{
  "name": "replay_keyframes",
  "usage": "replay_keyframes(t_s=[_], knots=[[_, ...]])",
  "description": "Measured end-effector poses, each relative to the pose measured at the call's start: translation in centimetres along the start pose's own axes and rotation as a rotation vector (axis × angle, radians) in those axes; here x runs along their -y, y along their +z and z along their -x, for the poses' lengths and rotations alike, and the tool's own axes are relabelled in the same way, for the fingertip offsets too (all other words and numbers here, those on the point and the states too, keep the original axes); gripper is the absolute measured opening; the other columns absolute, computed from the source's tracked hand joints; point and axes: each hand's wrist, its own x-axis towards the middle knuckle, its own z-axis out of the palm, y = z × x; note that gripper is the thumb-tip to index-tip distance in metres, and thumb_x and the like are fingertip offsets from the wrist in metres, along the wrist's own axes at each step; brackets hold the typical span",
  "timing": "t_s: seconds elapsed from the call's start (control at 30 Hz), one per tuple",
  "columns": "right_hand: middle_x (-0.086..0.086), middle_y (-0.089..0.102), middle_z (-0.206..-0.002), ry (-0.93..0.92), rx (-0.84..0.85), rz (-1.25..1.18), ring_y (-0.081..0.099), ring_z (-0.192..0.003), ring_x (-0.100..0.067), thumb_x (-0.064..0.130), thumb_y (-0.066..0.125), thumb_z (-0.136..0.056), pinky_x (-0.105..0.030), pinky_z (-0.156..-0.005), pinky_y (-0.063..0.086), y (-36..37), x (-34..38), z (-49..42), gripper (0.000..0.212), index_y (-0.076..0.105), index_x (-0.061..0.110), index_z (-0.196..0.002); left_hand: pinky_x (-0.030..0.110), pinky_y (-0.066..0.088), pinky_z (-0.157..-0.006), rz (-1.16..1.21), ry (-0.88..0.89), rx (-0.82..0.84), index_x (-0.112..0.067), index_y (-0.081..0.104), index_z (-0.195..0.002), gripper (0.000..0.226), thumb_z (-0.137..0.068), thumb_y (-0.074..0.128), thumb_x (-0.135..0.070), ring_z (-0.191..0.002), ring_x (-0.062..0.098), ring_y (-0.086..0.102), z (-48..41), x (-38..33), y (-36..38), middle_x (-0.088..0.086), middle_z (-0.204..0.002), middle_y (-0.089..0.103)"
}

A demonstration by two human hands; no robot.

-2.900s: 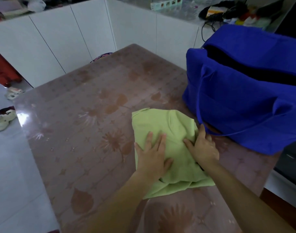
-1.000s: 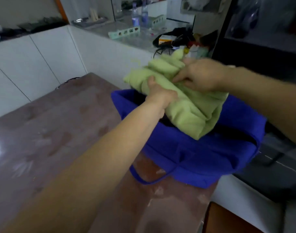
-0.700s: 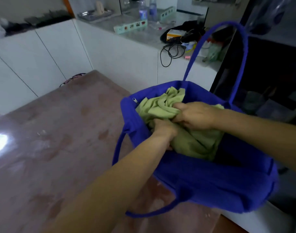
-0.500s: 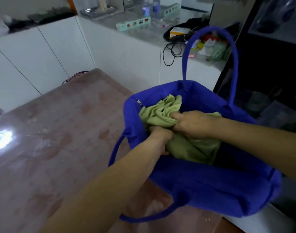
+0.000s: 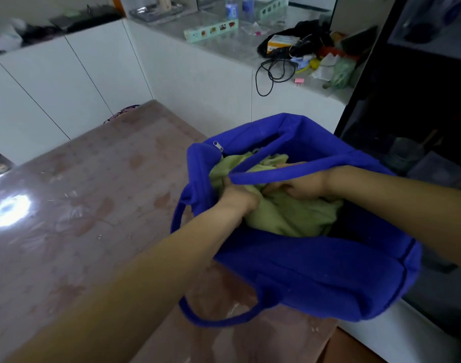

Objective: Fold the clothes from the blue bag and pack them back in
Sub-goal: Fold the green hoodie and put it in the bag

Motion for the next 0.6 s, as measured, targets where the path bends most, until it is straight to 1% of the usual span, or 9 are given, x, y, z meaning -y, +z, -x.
replay_keyframes(t_s=[0.03,0.1,0.2,0.27,0.33,0.4,0.47,0.53,0.6], knots=[[0.01,0.034,-0.143,0.004,0.028,-0.014,0.036,-0.13,-0.018,0.012,0.039,-0.095,-0.036,-0.111,0.029,0.0,0.2,-0.5,0.047,0.054,0.047,-0.122,0.043,0.046,-0.1,-0.031,0.008,-0.011,-0.013,0.027,-0.141,0.067,-0.083,0.06,-0.012,-0.118,0.03,0.049,0.0,0.1,-0.3,0.011,-0.133,0.046],[0.005,0.028,-0.148,0.02,0.049,-0.048,0.031,-0.134,-0.022,0.007,0.038,-0.092,-0.039,-0.114,0.024,-0.1,0.6,-1.3,0.052,0.057,0.044,-0.123,0.042,0.046,-0.1,-0.077,-0.028,-0.02,-0.012,0.018,-0.144,0.075,-0.083,0.062,-0.011,-0.119,0.031,0.049,0.1,0.6,-0.9,0.011,-0.133,0.044],[0.011,0.027,-0.144,0.125,0.097,-0.126,0.028,-0.134,-0.015,0.015,0.038,-0.096,-0.036,-0.115,0.023,0.8,0.3,-2.1,0.044,0.055,0.043,-0.125,0.044,0.048,-0.096,-0.112,-0.184,0.027,-0.013,0.016,-0.146,0.077,-0.084,0.063,-0.013,-0.118,0.032,0.048,0.2,1.7,-1.0,0.013,-0.137,0.04],[0.012,0.034,-0.141,0.119,0.06,-0.185,0.031,-0.134,-0.014,0.021,0.045,-0.096,-0.036,-0.112,0.028,2.1,-0.3,-2.4,0.034,0.058,0.041,-0.12,0.046,0.048,-0.095,-0.082,-0.283,0.058,-0.015,0.014,-0.147,0.081,-0.084,0.064,-0.012,-0.12,0.033,0.047,0.2,2.3,-0.9,0.013,-0.14,0.038],[0.005,0.04,-0.141,0.096,0.0,-0.142,0.039,-0.131,-0.022,0.023,0.051,-0.094,-0.036,-0.108,0.035,2.3,-0.4,-2.3,0.028,0.06,0.035,-0.118,0.046,0.048,-0.095,-0.089,-0.217,0.03,-0.013,0.024,-0.143,0.075,-0.081,0.067,-0.009,-0.119,0.033,0.048,-0.1,2.5,-0.9,0.013,-0.135,0.043],[0.0,0.046,-0.133,0.139,-0.131,-0.178,0.046,-0.122,-0.024,0.026,0.05,-0.095,-0.033,-0.096,0.041,1.4,-0.2,-2.0,0.03,0.055,0.022,-0.125,0.039,0.047,-0.097,-0.165,-0.036,-0.055,-0.01,0.031,-0.138,0.069,-0.079,0.066,-0.008,-0.117,0.031,0.05,-0.3,1.8,-0.9,0.012,-0.13,0.047],[-0.002,0.052,-0.121,0.191,-0.317,-0.184,0.054,-0.11,-0.026,0.029,0.048,-0.096,-0.035,-0.086,0.046,-0.2,-0.3,-1.5,0.023,0.056,0.015,-0.113,0.037,0.048,-0.096,-0.18,0.113,-0.134,-0.009,0.031,-0.137,0.072,-0.075,0.067,-0.01,-0.117,0.03,0.051,-0.8,0.6,-1.1,0.012,-0.129,0.047],[0.007,0.049,-0.116,0.194,-0.443,-0.254,0.052,-0.106,-0.019,0.037,0.047,-0.095,-0.038,-0.089,0.047,-0.5,-1.0,-1.4,0.029,0.054,0.018,-0.115,0.041,0.05,-0.094,-0.161,0.111,-0.141,-0.007,0.028,-0.138,0.075,-0.074,0.068,-0.013,-0.116,0.033,0.052,-1.7,0.0,-1.1,0.014,-0.131,0.045],[0.007,0.053,-0.115,0.161,-0.341,-0.179,0.055,-0.107,-0.02,0.04,0.045,-0.094,-0.036,-0.088,0.048,0.5,-1.5,-2.0,0.026,0.056,0.026,-0.113,0.046,0.054,-0.086,-0.18,-0.051,-0.044,-0.009,0.029,-0.138,0.072,-0.078,0.068,-0.013,-0.109,0.035,0.055,-2.4,0.6,-0.9,0.015,-0.13,0.045]])
